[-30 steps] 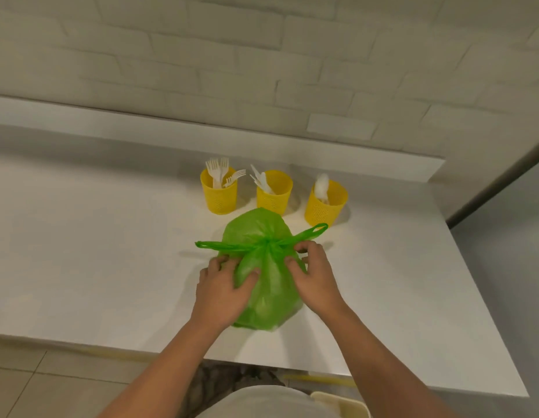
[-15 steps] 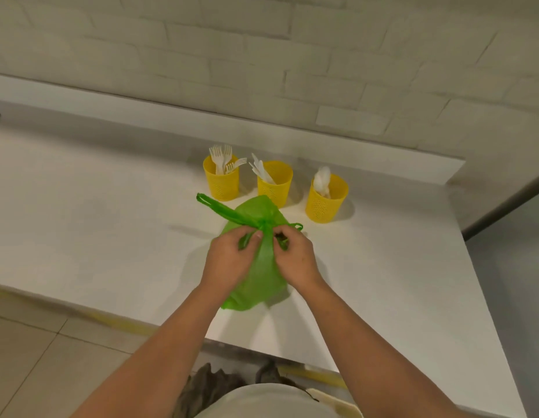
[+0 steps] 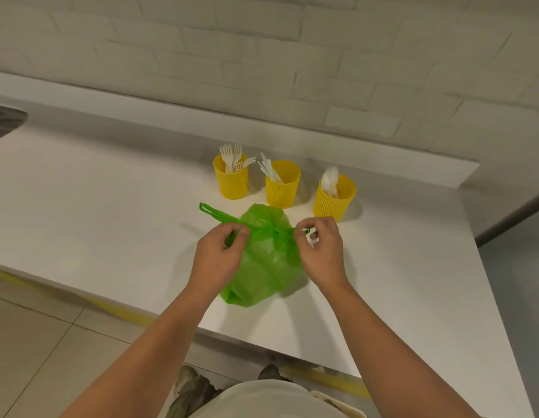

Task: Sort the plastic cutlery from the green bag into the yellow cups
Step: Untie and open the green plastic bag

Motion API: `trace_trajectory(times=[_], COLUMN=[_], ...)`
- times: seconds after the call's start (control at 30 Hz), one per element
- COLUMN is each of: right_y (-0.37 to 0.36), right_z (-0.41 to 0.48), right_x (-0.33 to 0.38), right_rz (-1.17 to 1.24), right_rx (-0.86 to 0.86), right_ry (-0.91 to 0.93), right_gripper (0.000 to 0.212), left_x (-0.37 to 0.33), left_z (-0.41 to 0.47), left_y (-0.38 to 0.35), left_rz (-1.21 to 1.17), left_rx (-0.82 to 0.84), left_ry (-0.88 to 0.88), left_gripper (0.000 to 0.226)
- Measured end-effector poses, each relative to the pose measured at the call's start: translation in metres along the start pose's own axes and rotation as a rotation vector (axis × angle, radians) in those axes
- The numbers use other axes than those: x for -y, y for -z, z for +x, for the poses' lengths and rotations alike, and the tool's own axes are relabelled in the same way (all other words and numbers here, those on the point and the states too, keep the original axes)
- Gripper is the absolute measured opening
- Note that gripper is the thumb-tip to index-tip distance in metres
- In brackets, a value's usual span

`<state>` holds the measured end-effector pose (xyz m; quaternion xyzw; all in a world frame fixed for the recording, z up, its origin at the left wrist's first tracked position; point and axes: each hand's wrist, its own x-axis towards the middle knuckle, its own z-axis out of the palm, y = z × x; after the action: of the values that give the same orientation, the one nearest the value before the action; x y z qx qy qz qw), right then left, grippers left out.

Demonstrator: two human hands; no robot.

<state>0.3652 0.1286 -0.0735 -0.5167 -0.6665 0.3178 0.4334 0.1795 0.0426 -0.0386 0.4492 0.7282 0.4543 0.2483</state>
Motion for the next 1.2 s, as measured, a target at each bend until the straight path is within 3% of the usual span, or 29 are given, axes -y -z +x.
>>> trace_trajectory(times=[0.07,0.13,0.27,0.33,0.43,0.53,0.63,0.83,1.0,1.07,1.13,1.2], right_y=[0.001,-0.001,-0.009,-0.009,-0.010,-0.015,-0.019,-0.005,0.020,0.020,0.014,0.004], right_z=[0.011,0.025,0.041,0.043,0.044,0.042,0.042,0.072,0.101,0.097,0.084,0.071], right_x=[0.003,0.011,0.026,0.028,0.027,0.029,0.027,0.022,0.009,0.008,0.014,0.021], right_rz=[-0.077,-0.187,-0.534,-0.593,-0.659,-0.744,-0.707,-0.512,-0.504,-0.484,-0.483,-0.549], right_rx=[0.006,0.123,0.476,0.549,0.639,0.723,0.699,0.568,0.301,0.328,0.458,0.596], right_ry=[0.103,0.227,0.345,0.352,0.389,0.452,0.481,0.329,0.131,0.121,0.179,0.248], right_gripper=[0.026,0.037,0.018,0.016,0.030,0.025,0.020,0.010,0.016,0.034,0.054,0.055], left_x=[-0.005,-0.008,-0.009,-0.009,-0.008,-0.009,-0.010,0.000,0.010,0.008,0.001,-0.007], left_z=[0.000,0.001,0.004,0.006,0.007,0.005,0.002,-0.001,-0.008,-0.010,-0.009,-0.005], left_y=[-0.002,-0.006,-0.014,-0.010,-0.003,0.000,0.003,0.023,0.046,0.048,0.040,0.026], left_rz=[-0.003,0.024,0.106,0.185,0.509,0.666,0.655,0.564,0.419,0.371,0.358,0.457], left_rx=[0.046,0.089,0.082,0.065,0.075,0.079,0.033,0.052,0.178,0.186,0.138,0.137], left_ry=[-0.001,-0.039,-0.124,-0.146,-0.247,-0.348,-0.426,-0.402,-0.361,-0.315,-0.302,-0.300], left_gripper=[0.013,0.017,0.012,0.016,0.026,0.021,0.019,0.016,0.013,0.020,0.027,0.043])
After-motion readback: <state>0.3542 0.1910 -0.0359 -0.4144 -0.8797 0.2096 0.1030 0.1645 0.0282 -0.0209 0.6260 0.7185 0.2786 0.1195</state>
